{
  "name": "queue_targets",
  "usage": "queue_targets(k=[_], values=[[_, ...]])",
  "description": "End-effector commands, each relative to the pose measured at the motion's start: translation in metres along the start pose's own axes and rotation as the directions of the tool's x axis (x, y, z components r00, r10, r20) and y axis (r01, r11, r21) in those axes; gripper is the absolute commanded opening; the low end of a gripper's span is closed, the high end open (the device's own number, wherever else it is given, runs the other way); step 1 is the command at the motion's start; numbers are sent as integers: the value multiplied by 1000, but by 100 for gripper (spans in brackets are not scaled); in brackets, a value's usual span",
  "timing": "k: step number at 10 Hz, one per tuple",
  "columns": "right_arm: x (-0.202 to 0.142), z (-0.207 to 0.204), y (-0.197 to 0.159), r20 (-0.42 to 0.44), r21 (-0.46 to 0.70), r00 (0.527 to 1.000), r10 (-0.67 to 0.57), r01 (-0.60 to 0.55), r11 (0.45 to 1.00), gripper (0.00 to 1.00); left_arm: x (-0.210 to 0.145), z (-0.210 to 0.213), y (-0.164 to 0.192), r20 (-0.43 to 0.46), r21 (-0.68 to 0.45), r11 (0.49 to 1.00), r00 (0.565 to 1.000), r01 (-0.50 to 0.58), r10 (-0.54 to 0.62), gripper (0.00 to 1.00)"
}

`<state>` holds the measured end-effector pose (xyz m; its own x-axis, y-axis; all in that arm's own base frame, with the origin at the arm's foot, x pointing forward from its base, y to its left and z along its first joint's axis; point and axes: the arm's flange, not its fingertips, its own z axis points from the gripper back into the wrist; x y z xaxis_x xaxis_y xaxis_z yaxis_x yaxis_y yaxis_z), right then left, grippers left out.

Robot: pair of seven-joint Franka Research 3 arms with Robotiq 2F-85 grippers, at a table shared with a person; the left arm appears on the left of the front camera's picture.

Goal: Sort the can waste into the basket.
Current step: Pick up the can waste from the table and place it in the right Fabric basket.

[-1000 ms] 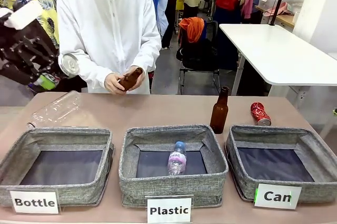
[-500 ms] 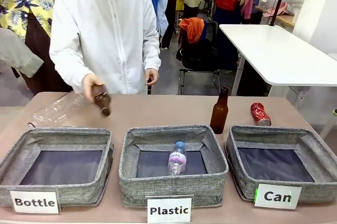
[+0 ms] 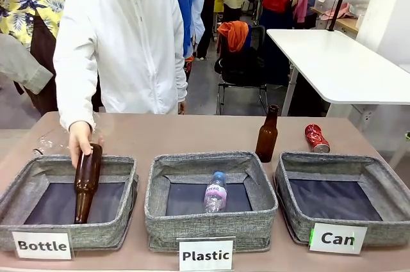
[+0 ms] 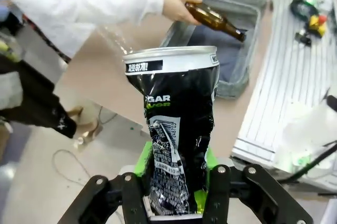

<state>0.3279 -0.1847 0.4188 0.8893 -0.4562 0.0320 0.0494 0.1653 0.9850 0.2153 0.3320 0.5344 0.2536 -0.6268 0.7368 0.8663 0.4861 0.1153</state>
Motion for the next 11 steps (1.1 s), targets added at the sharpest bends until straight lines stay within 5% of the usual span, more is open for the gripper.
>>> queue_targets(k=[1,4,7,11], values=[[2,0,2,4,12,1000,17,-17,1000,100,-5,-8,-3,65,6,1000,998,7,-7,41],[2,0,2,4,12,1000,17,-17,1000,100,26,-16,-27,26,6,1000,1000,16,-17,41],[2,0,2,4,12,1000,17,-17,1000,100,113,-63,-59,-140,-46,998,989,-54,47,41],[2,0,2,4,12,1000,17,-17,1000,100,259,-193,-98,-276,-213,966,940,144,-201,41]])
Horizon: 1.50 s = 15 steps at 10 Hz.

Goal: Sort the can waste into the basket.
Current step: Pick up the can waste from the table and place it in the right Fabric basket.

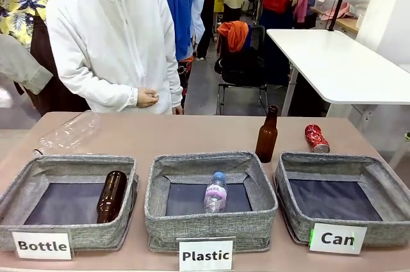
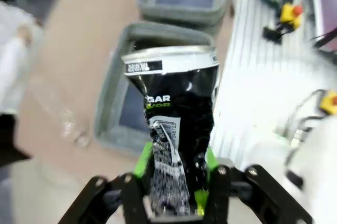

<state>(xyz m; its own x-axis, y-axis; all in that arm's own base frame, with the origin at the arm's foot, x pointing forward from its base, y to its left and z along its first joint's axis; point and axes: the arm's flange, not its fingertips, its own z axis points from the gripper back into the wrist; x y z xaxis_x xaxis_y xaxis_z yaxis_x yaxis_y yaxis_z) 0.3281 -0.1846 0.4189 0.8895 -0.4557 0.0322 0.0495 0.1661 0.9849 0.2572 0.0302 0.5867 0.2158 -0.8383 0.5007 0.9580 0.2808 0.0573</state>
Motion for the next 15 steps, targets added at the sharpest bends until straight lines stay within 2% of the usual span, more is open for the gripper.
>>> queue_targets(k=[1,2,3,4,5,6,8,10,12,13,14,15], values=[[0,0,0,0,0,1000,0,0,1000,100,80,-49,10,9,-16,997,997,71,-71,41],[-1,31,18,41,-34,999,27,-26,999,100,124,-79,0,14,-47,990,991,135,-134,41],[-4,58,30,57,-68,998,-2,6,998,100,168,-108,-13,16,-99,977,982,188,-187,41],[-7,84,38,77,-75,997,-6,12,997,100,209,-139,-22,11,-157,963,976,218,-219,41],[-14,116,43,140,-124,990,-6,24,992,100,255,-175,-32,-12,-163,962,975,217,-222,41],[-23,145,44,196,-157,981,5,26,987,100,295,-208,-42,-43,-83,963,965,256,-260,41],[-37,194,42,274,-149,961,24,18,989,100,379,-263,-65,-18,-53,938,938,344,-345,41],[-52,225,25,290,-190,956,49,8,982,100,453,-321,-98,19,-2,920,920,391,-391,41],[-66,243,12,276,-226,957,92,-29,974,100,490,-376,-120,33,40,917,917,396,-397,41],[-67,246,9,281,-211,954,108,-49,976,100,495,-400,-127,29,9,924,923,383,-383,41],[-64,234,16,315,-198,948,50,14,980,100,496,-415,-134,20,2,922,922,388,-388,41],[-64,234,16,315,-198,948,50,14,980,100,502,-423,-139,53,7,910,908,415,-415,41]])
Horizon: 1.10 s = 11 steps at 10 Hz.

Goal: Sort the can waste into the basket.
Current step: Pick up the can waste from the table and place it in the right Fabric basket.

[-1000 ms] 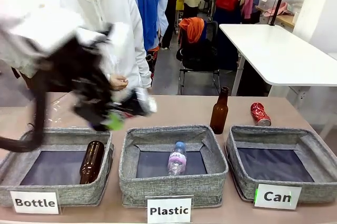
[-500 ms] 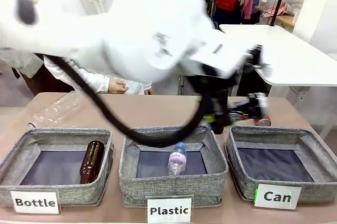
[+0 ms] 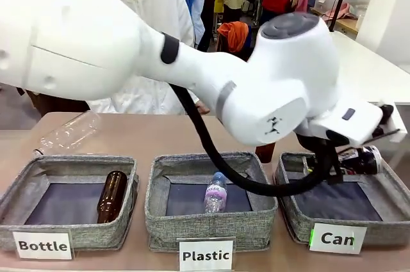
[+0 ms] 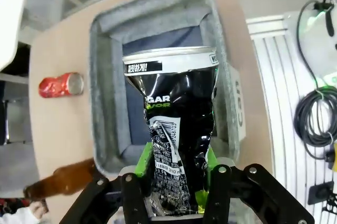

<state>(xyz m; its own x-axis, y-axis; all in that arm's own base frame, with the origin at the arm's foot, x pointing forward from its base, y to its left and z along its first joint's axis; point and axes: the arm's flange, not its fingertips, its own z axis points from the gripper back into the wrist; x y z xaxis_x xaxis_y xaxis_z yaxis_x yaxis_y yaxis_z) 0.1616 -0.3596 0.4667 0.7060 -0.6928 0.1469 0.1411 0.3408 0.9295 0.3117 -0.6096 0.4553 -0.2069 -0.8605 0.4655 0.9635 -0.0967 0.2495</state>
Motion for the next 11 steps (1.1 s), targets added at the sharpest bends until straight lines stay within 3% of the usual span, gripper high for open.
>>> queue_targets(k=[1,2,3,4,8,10,11], values=[[2,-2,7,2,2,1000,-15,15,1000,100,20,-2,12,83,-76,994,994,73,-67,41],[2,-2,7,2,2,1000,-15,15,1000,100,0,0,0,0,0,1000,1000,0,0,41],[2,-2,7,2,2,1000,-15,15,1000,100,0,0,0,0,0,1000,1000,0,0,41],[2,-2,7,2,2,1000,-15,15,1000,100,10,-12,2,28,-28,999,999,23,-22,41],[2,-2,7,2,2,1000,-15,15,1000,100,3,-21,6,150,107,993,986,53,-69,41],[2,-2,7,2,2,1000,-15,15,1000,100,0,-21,9,148,107,993,987,45,-61,99],[2,-2,7,2,2,1000,-15,15,1000,100,-1,-21,10,157,115,992,986,42,-60,100]])
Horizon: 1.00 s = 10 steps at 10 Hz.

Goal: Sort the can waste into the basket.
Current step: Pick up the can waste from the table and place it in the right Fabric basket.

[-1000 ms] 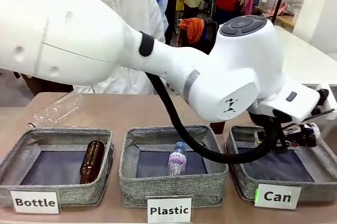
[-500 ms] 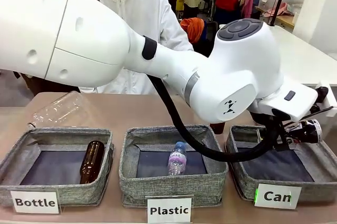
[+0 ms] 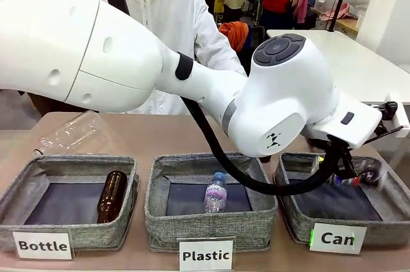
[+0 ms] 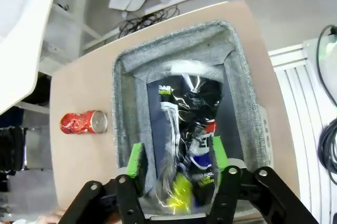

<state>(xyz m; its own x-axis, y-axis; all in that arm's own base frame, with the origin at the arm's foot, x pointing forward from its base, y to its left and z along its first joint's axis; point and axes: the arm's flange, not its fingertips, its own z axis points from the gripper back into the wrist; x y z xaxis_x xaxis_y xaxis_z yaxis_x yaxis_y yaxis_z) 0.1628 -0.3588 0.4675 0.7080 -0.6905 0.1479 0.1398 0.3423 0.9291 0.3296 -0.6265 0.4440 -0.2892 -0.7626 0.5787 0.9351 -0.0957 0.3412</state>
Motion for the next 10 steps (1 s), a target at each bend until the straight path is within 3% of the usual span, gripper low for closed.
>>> queue_targets(k=[1,6,8,9,10], values=[[2,-1,6,4,2,1000,-17,17,1000,100,-6,2,-6,1,42,999,1000,-1,1,100],[2,-1,6,4,2,1000,-17,17,1000,100,-10,18,-2,2,44,999,1000,-29,29,100],[0,0,0,0,0,1000,0,0,1000,100,-33,76,2,-98,22,993,988,-114,115,100],[5,-18,13,-12,37,998,-68,69,997,100,-53,120,5,-147,57,987,977,-150,157,100],[3,-47,29,-46,37,997,-63,65,997,100,-75,162,6,-179,73,977,961,-200,210,100]])
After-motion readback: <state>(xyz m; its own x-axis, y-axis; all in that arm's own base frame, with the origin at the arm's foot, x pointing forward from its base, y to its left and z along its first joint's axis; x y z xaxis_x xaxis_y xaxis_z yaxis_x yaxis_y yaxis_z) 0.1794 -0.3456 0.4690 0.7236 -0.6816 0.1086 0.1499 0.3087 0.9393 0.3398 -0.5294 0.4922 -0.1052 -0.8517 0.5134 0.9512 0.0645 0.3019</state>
